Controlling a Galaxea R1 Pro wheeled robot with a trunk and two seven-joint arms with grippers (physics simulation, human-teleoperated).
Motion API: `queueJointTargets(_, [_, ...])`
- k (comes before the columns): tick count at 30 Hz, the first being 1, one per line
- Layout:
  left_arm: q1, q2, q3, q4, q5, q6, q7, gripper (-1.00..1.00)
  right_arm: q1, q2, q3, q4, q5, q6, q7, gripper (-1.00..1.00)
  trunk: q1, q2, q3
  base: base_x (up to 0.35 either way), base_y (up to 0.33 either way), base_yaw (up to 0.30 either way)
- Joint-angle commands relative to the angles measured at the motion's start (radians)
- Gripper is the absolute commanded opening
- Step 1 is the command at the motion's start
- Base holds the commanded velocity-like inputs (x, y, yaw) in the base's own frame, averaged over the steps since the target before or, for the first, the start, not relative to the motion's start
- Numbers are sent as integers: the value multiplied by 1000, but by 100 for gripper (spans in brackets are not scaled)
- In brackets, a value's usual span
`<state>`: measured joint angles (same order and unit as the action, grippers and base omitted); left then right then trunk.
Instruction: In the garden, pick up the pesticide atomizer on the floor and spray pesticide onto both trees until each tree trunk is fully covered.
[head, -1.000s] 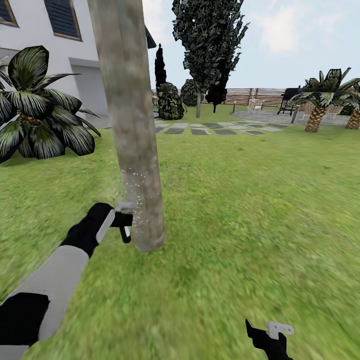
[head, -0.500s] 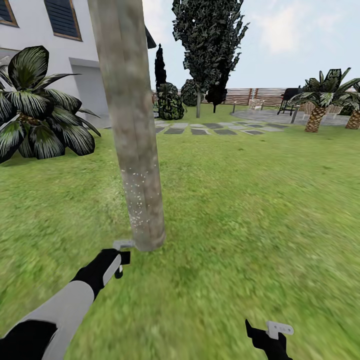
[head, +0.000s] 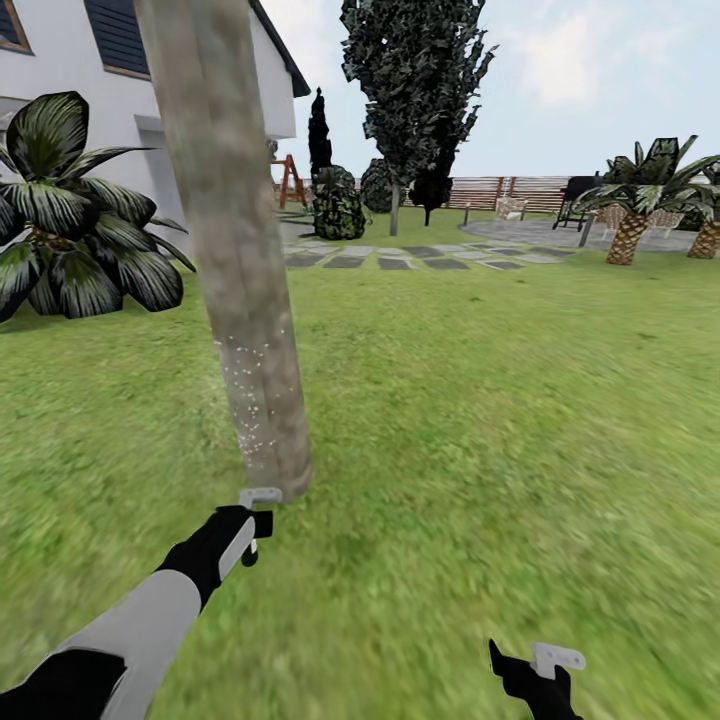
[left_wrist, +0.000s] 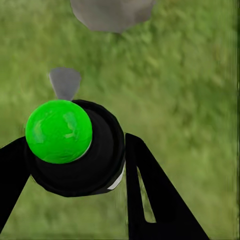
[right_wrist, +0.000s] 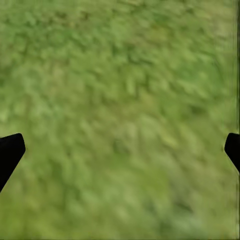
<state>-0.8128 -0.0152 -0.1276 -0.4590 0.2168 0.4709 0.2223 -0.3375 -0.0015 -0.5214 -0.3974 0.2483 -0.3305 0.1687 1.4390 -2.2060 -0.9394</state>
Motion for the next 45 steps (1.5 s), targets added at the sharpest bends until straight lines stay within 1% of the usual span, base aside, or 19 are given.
queueJointTargets(1, [3, 0, 0, 0, 0, 0, 0, -100, 0, 0, 0, 0, 0, 0, 0, 100, 0, 0, 0, 0, -276, 0])
queueJointTargets(5, [12, 3, 1, -2, 0, 0, 0, -100, 0, 0, 0, 0, -1, 0, 0, 100, 0, 0, 0, 21, -275, 0])
queueJointTargets(10, [13, 3, 1, -1, -1, 0, 1, -100, 0, 0, 0, -1, -1, -1, 0, 100, 0, 0, 0, 183, -231, 12])
queueJointTargets(18, [14, 10, 2, -1, -2, 0, 4, -100, 0, 0, 0, -1, -1, -1, 0, 100, 0, 0, 0, 229, -203, 237])
queueJointTargets(23, [14, 9, 2, -1, -2, 1, 6, -100, 0, 0, 0, -3, -1, -1, 0, 100, 0, 0, 0, 198, -207, 52])
queueJointTargets(35, [14, 12, 3, 0, -5, 2, 6, -100, 0, 0, 1, 0, 0, -1, 0, 100, 0, 0, 0, 7, -269, 238])
queueJointTargets(45, [14, 12, 3, 0, -4, 2, 6, -100, 0, 0, 0, -3, -1, -1, 0, 100, 0, 0, 0, 214, -197, 24])
